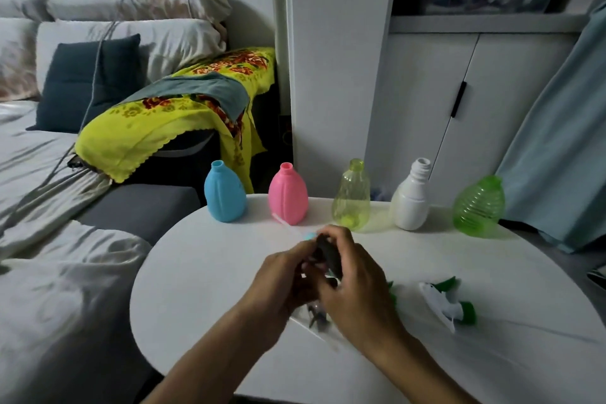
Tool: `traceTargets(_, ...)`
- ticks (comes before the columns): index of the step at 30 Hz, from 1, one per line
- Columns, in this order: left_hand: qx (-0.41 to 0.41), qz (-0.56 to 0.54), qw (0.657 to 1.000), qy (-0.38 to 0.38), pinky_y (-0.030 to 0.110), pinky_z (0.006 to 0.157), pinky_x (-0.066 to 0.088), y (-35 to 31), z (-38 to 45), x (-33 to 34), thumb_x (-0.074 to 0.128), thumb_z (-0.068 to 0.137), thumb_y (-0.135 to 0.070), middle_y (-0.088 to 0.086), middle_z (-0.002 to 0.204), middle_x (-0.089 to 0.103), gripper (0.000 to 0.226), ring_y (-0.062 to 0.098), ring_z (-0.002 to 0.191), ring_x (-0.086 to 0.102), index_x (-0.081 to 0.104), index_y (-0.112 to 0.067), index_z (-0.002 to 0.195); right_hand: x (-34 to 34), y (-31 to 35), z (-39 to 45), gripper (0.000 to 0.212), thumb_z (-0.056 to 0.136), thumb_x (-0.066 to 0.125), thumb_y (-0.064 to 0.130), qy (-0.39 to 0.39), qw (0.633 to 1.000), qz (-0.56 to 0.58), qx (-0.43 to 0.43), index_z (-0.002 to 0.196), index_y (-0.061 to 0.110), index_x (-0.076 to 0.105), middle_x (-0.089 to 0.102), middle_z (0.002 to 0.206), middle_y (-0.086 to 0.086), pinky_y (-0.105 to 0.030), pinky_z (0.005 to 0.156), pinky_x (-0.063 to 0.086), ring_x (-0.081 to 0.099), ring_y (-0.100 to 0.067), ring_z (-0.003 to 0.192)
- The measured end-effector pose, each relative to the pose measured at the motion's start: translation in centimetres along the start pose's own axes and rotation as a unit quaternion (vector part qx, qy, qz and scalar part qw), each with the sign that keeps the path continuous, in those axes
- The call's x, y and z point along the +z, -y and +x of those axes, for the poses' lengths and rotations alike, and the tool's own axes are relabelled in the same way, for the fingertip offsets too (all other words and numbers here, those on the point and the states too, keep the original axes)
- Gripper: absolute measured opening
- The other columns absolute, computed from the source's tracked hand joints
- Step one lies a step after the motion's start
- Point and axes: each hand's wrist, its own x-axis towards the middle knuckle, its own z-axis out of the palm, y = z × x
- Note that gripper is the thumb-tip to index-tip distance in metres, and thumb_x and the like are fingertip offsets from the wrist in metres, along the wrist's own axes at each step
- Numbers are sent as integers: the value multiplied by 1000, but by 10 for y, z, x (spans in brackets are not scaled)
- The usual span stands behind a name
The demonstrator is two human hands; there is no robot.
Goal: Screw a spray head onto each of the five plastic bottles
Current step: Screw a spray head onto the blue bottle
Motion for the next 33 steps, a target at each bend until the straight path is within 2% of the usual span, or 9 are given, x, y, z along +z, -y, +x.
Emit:
traceTargets(4,-40,64,997,-5,30,63,59,-8,6,-12,56,88,-58,10,94,77,53,28,80,75,77,-10,92,-10,-11,17,19,89,72,31,-61,997,27,40,103,22,62,74,88,4,-30,67,56,69,-12,78)
traceTargets(8,117,-38,957,-263,30,60,56,-47,37,-78,66,87,-25,11,95,74,20,21,72,74,67,-10,99,-31,-30,25,15,86,74,32,-79,985,113,100,89,24,62,72,79,9,-35,68,55,67,-7,74)
traceTargets(11,208,32,891,-402,44,83,56,-62,80,-125,75,78,-14,15,113,62,50,31,103,65,50,-16,121,-44,-42,26,13,86,76,24,-74,972,183,126,89,29,64,74,78,6,-42,70,57,68,-15,69)
traceTargets(14,167,172,876,-418,48,100,47,-39,122,-151,88,65,-26,8,123,49,99,29,118,51,30,-20,144,-51,-47,27,18,85,76,20,-67,970,198,125,89,34,65,74,75,1,-36,65,57,68,-18,63)
traceTargets(19,164,241,865,-409,52,109,37,-20,164,-178,95,49,-38,12,149,37,131,31,135,37,14,-25,151,-60,-54,28,16,77,76,37,-48,964,220,144,90,33,68,75,77,1,-29,63,58,70,-17,64)
traceTargets(22,169,233,888,-358,52,104,44,-17,175,-185,95,47,-39,12,142,44,124,30,129,46,24,-26,147,-61,-56,26,27,69,70,50,-33,959,235,154,92,37,68,75,81,1,-31,66,59,70,-17,67)
traceTargets(26,146,200,911,-330,38,75,56,-7,171,-189,94,43,-41,5,116,59,96,27,107,61,45,-21,123,-58,-58,25,19,73,72,41,-13,956,252,147,91,36,69,75,82,5,-25,65,58,69,-14,67)
traceTargets(29,163,229,900,-334,36,72,56,-10,161,-186,94,46,-38,4,111,57,91,27,103,61,42,-23,118,-59,-59,25,16,81,76,28,-12,959,251,133,95,32,70,74,84,6,-29,72,58,69,-13,73)
traceTargets(33,236,342,853,-316,48,80,56,-33,125,-167,91,41,-36,8,114,55,99,28,100,58,41,-22,125,-75,-58,34,29,68,77,36,-48,947,299,109,96,32,73,77,91,8,-20,78,55,71,-7,84)
